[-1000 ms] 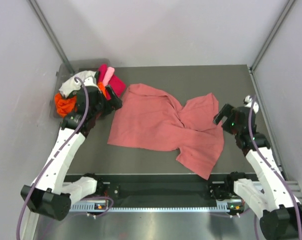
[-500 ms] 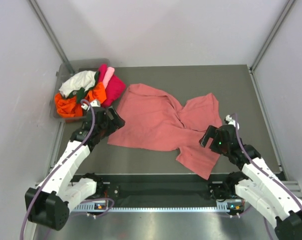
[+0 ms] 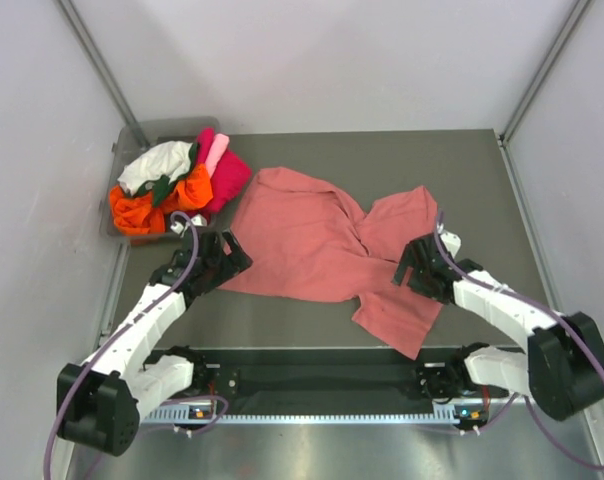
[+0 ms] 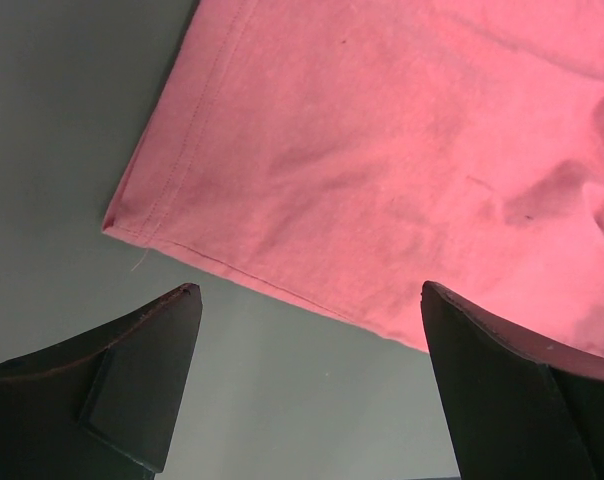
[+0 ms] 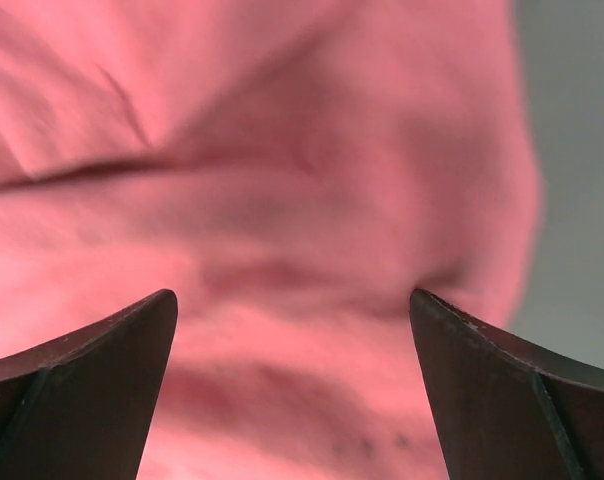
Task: Fold and stack the t-shirts
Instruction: Flatten the tshirt out
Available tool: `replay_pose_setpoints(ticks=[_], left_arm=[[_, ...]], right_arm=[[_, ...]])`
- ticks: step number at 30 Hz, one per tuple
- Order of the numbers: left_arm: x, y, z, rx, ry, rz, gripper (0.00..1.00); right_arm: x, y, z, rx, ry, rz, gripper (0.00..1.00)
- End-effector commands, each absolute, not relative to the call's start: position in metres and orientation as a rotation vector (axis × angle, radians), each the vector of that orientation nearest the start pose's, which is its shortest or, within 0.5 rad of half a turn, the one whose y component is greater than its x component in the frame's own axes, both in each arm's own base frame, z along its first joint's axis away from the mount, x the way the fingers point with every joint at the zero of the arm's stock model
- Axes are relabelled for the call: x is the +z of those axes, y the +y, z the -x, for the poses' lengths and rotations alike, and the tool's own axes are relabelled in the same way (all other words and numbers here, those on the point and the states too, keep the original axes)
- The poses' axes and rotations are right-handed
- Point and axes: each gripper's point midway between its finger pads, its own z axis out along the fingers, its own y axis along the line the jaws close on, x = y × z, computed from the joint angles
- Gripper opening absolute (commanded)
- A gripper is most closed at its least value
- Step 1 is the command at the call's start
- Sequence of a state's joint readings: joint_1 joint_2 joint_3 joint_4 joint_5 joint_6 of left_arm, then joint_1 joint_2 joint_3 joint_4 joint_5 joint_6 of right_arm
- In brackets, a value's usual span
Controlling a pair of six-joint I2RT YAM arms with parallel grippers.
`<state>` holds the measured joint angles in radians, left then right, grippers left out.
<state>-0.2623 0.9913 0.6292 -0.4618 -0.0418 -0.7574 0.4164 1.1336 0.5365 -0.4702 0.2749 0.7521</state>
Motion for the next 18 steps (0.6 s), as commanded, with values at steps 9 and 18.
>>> replay_pose_setpoints(ticks=[9,18], left_arm=[[0.091,-0.099,-0.286,-0.424,2.360,0.623,0.95],[0.077,-0.118,-0.289,-0.534,2.397,0.538,0.98]], right_arm=[[0.058,0.166,-0.355,0.281,2.461,-0.350,1.00],[0.095,0.178,-0.418,0.158,2.471,-0.171,1.00]])
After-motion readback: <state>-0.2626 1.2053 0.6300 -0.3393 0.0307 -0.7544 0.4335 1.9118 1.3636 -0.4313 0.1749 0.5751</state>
